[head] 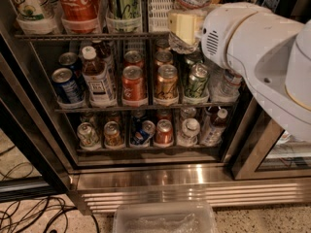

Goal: Pick water bottle from top shelf of fridge

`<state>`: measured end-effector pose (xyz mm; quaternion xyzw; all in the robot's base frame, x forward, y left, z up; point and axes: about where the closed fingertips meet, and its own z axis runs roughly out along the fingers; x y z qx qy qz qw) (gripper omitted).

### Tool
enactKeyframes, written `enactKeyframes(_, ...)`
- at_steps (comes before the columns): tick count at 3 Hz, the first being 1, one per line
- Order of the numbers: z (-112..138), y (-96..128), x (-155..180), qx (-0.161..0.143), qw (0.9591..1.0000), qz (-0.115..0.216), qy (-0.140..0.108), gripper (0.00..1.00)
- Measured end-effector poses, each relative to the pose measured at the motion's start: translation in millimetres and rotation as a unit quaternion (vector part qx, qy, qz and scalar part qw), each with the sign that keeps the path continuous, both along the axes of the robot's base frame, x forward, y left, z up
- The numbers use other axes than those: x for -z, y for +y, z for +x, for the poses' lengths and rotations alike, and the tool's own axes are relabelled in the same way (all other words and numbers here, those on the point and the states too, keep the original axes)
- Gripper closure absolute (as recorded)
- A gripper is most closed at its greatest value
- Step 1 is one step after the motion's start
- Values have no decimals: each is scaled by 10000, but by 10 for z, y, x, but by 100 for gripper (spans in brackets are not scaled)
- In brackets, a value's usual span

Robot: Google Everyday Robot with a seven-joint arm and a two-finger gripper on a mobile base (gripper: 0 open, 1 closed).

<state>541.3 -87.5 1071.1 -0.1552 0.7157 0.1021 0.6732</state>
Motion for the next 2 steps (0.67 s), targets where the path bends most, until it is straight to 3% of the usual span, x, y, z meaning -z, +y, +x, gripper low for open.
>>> enactKeyframes(1, -191, 176, 163, -377, 9990, 47, 233, 100)
enactKeyframes(2, -672, 503, 465, -1026, 9919, 101, 740, 100)
